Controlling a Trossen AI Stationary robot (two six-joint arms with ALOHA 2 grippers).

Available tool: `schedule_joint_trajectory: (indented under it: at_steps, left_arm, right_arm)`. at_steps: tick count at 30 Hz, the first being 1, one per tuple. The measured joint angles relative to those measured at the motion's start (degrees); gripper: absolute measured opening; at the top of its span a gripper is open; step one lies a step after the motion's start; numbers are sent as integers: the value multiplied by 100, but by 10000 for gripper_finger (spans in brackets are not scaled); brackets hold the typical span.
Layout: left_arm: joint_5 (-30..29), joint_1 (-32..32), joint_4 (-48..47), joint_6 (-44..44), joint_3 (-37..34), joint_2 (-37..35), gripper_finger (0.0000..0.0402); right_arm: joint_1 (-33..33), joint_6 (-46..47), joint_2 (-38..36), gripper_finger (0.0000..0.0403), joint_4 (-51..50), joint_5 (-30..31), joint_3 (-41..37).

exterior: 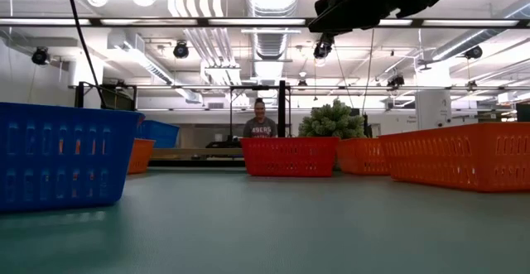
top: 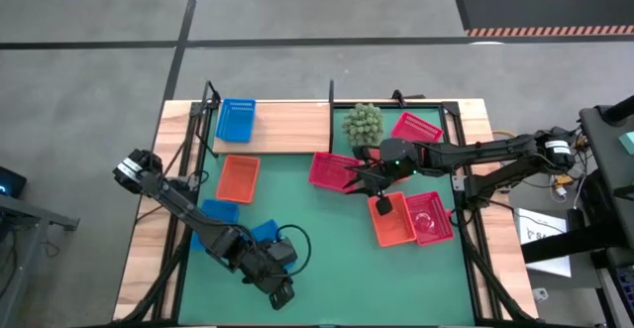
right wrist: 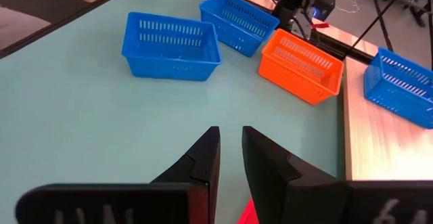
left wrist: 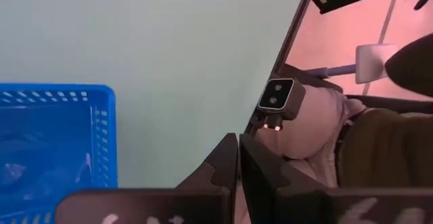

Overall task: Stack baskets on shelf by color
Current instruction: Put the left orange bin on the shelf

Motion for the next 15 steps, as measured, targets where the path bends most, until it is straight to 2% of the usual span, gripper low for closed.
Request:
schedule_joint_trajectory:
  at_steps: [10,15]
  left_arm:
    - [36,-199,-32,-325,-26,48,0]
    - [463,-200,-23,-557,61,42,0]
  right_arm:
    - [37,-1,0,57,-7,0,-40]
    - [51,125,-9,57,17,2,26]
